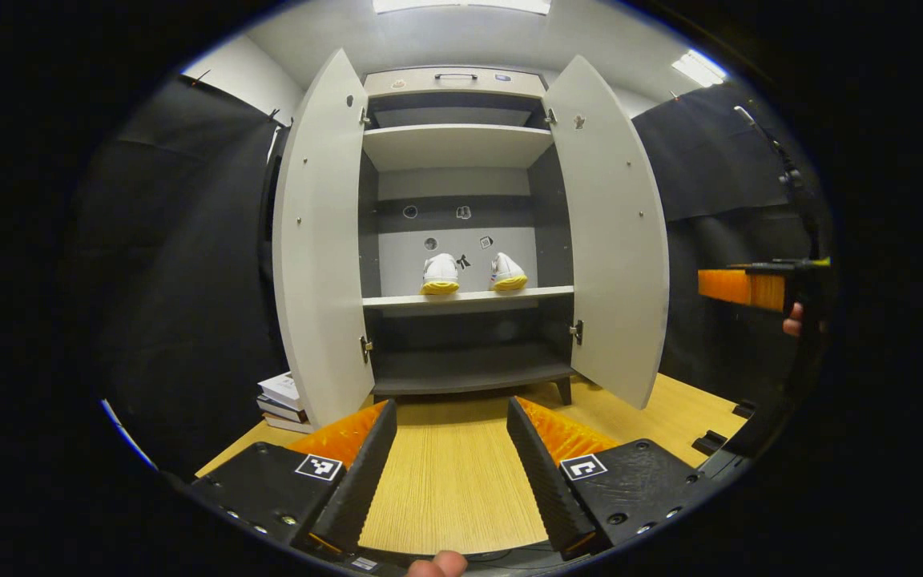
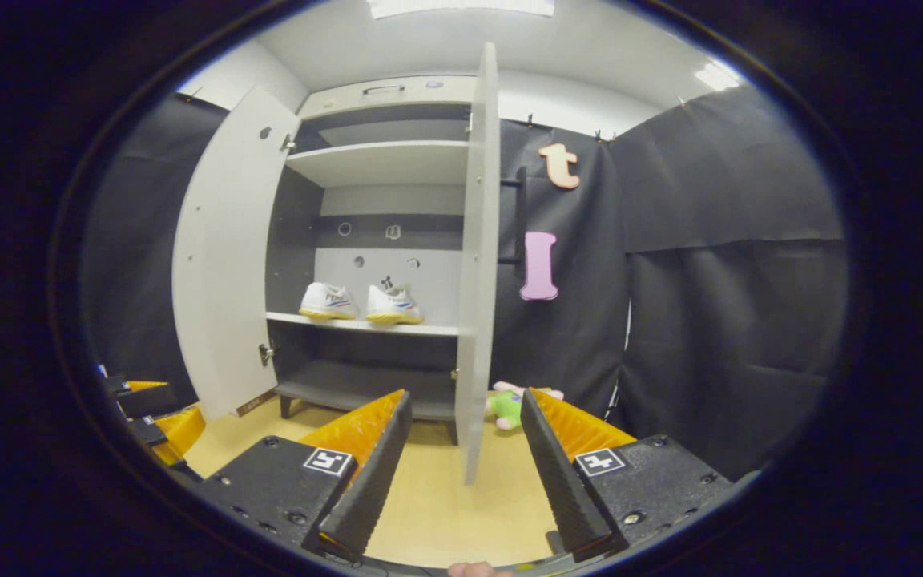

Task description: Grab one shoe with the right hand and put it into the shoe cabinet, grab the other shoe with the left hand and put it into the shoe cabinet; then close the right door with the right hand and the left door with the left hand.

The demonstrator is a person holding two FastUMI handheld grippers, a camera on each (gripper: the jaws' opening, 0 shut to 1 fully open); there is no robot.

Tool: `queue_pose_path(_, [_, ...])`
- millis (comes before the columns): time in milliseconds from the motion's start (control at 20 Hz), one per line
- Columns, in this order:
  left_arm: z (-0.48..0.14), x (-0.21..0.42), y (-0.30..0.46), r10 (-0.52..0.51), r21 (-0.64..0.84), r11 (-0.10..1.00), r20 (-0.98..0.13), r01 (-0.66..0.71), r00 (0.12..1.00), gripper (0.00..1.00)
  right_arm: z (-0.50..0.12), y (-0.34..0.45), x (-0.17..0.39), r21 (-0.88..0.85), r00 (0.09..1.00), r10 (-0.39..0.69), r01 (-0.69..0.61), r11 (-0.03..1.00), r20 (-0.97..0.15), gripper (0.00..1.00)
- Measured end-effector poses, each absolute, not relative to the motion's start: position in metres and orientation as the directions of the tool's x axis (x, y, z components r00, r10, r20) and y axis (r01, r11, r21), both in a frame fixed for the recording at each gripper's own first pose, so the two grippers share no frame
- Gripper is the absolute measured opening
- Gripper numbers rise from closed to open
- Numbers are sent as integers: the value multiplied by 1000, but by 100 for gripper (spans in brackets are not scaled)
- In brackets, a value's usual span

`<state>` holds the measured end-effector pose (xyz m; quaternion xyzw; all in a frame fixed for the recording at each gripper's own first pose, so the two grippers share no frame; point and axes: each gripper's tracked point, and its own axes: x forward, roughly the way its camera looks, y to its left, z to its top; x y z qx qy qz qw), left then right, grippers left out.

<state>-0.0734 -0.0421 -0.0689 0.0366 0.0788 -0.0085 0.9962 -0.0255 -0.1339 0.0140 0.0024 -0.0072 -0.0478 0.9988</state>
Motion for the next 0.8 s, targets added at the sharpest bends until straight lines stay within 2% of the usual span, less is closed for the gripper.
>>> queue_pose_path(400, [-68, -72, -43, -19, 121, 992, -152, 37, 988, 85, 106, -216, 30, 52, 975, -200, 196, 979, 97, 89])
queue_pose_path(800, [-78, -70, -45, -29, 128, 990, -179, 52, 983, 87, 141, -250, 97, 102, 977, -207, 201, 974, 49, 89])
